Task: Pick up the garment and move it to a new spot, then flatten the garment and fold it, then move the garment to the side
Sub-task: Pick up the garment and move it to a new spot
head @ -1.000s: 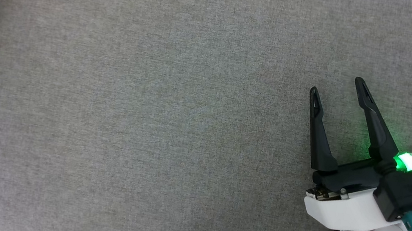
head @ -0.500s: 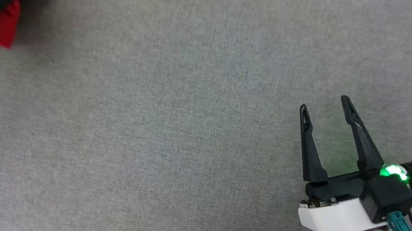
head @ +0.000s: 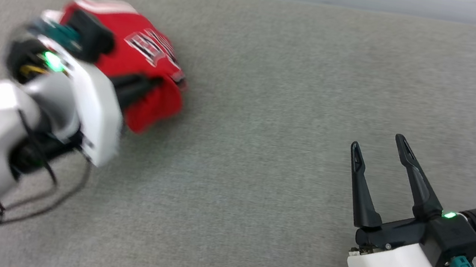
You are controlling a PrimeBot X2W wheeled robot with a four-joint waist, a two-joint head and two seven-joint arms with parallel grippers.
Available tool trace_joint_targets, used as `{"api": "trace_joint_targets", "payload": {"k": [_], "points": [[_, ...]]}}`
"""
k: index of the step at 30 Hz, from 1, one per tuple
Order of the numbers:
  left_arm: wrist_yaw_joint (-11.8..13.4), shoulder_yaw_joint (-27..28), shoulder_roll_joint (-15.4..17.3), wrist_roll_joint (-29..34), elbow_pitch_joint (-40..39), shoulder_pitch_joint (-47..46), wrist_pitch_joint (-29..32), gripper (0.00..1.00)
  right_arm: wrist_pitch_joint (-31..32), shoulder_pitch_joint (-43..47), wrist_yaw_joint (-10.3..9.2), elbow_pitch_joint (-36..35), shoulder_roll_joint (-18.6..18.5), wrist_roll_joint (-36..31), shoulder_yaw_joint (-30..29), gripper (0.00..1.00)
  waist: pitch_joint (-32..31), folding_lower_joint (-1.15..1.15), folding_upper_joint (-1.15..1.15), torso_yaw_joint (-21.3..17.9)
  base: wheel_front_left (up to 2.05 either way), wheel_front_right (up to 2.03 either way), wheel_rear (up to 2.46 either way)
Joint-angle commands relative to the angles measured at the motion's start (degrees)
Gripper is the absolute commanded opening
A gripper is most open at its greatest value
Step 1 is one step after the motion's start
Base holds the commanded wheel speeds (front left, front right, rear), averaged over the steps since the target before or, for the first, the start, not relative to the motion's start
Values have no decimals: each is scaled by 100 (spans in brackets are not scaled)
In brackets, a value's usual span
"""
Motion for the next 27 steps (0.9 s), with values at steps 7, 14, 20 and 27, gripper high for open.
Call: {"api": "trace_joint_targets", "payload": {"k": [7, 14, 20, 27], "points": [[2, -590, -770, 326, -47, 285, -459, 0, -13, 91, -2, -22, -1, 97, -117, 100, -324, 1, 0, -453, 0, 0, 0], [3, -1233, -1970, 618, 335, 393, -809, 0, -12, 153, -2, -47, 1, 172, -173, 100, -344, 1, 0, -753, 0, 0, 0], [3, -1575, -2922, 768, 677, 387, -890, 0, -13, 155, -2, -74, 2, 220, -193, 100, -284, 1, 0, -921, 0, 0, 0], [3, -1653, -3295, 1004, 1214, 472, -1255, 100, -12, 165, -2, -48, 2, 237, -227, 100, -324, 1, 0, -938, 0, 0, 0]]}}
